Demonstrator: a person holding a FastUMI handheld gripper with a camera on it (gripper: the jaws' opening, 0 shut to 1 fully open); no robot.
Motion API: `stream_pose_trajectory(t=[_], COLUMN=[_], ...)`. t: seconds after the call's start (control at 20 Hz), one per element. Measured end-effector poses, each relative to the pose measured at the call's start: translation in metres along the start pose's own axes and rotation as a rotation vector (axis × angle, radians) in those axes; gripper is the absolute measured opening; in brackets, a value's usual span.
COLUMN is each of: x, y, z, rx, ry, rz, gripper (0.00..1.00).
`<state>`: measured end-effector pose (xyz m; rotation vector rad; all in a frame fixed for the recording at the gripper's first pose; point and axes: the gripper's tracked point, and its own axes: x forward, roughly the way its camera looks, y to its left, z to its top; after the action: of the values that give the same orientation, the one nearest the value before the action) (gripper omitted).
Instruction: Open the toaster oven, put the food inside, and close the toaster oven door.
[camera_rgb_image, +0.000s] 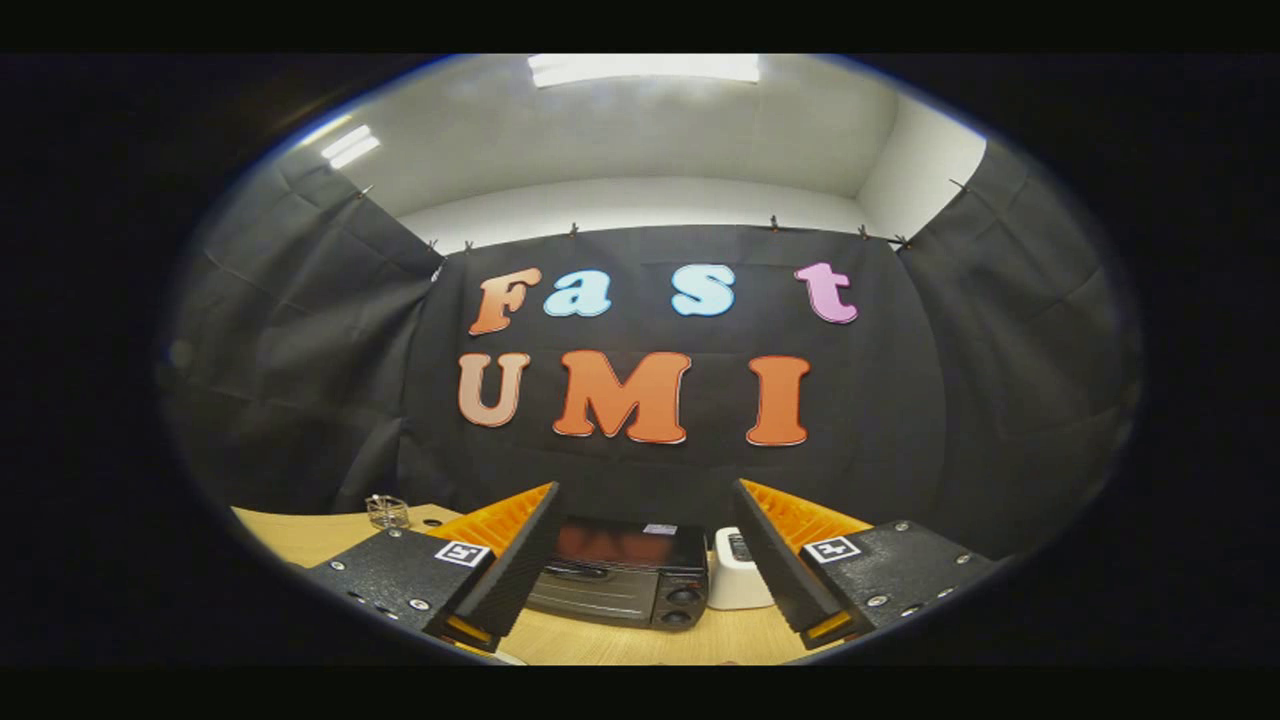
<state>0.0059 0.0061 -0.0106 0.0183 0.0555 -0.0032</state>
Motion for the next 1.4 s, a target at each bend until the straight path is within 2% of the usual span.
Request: stream_pose_trajectory(t=[0.25,0.45,0.7,0.85,1.05,1.4], x=[0.009,0.027,0.07,0.094,0.126,0.131], y=[0.013,0.03,0.06,0.067,0.073,0.094], z=[0.002,-0.02,-0.079,-0.126,-0.156,-0.205], rx=[0.026,0.032,0.032,0.02,0.0,0.015], ry=[0.003,0.05,0.163,0.261,0.296,0.396], rz=[0.02,0.034,0.064,0.053,0.022,0.036], gripper=[0.98,0.98,0.98,0.98,0.98,0.99])
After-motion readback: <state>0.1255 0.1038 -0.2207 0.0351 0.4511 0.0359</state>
